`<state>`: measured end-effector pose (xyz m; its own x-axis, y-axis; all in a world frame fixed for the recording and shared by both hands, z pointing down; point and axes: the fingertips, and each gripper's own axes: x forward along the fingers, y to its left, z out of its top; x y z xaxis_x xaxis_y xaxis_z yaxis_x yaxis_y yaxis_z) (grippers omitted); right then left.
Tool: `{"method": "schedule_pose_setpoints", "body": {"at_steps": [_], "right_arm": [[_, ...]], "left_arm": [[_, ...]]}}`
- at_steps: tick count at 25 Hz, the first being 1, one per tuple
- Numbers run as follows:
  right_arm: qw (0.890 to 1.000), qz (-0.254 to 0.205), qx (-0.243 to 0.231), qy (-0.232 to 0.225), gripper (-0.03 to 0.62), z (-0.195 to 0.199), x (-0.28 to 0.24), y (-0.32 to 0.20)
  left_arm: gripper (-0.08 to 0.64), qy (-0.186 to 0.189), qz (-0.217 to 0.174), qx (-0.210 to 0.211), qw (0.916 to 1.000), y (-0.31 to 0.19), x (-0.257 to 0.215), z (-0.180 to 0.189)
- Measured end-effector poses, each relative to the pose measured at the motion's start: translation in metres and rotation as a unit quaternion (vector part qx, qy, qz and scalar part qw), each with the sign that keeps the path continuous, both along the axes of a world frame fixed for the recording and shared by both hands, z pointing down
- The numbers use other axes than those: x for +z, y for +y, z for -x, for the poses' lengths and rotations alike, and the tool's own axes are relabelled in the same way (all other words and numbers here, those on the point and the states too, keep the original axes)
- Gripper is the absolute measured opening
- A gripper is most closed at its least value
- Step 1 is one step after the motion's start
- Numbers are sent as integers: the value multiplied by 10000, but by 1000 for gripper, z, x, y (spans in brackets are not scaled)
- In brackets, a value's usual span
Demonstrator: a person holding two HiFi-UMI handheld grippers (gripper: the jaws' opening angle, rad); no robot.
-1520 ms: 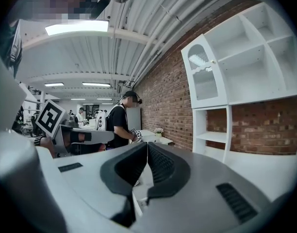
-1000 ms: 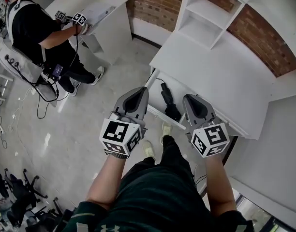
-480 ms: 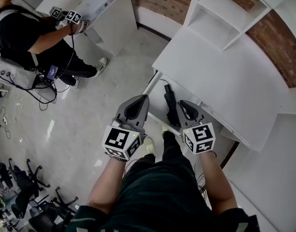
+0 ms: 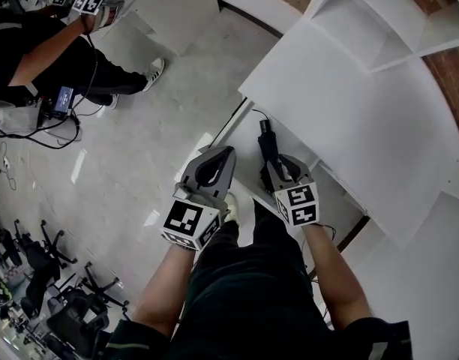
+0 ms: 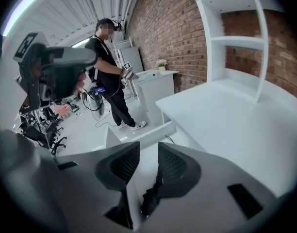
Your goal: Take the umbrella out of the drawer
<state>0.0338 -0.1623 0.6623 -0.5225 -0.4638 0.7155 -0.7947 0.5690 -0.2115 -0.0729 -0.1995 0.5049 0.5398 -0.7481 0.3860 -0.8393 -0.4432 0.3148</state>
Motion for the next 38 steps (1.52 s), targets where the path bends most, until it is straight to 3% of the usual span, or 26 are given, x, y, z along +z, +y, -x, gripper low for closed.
{"method": "schedule_pose_setpoints", "body": {"at_steps": [6,13,28,38], "right_arm": [[9978,565,-27,353,129,-8,78,-2],[9927,1060,30,577,152,-17,133,-14],[9766,1886,103,1031,252,-20,205,-11],[9645,2183,-20,1484,264,-13,227,-5]], "left_arm": [[6,-49,244,-69,9997,-17,33,-6],[6,-97,504,-168,9985,-35,66,-10],[6,-78,886,-223,9958,-55,102,-16],[6,-162,987,-246,9947,-45,104,-8]]}}
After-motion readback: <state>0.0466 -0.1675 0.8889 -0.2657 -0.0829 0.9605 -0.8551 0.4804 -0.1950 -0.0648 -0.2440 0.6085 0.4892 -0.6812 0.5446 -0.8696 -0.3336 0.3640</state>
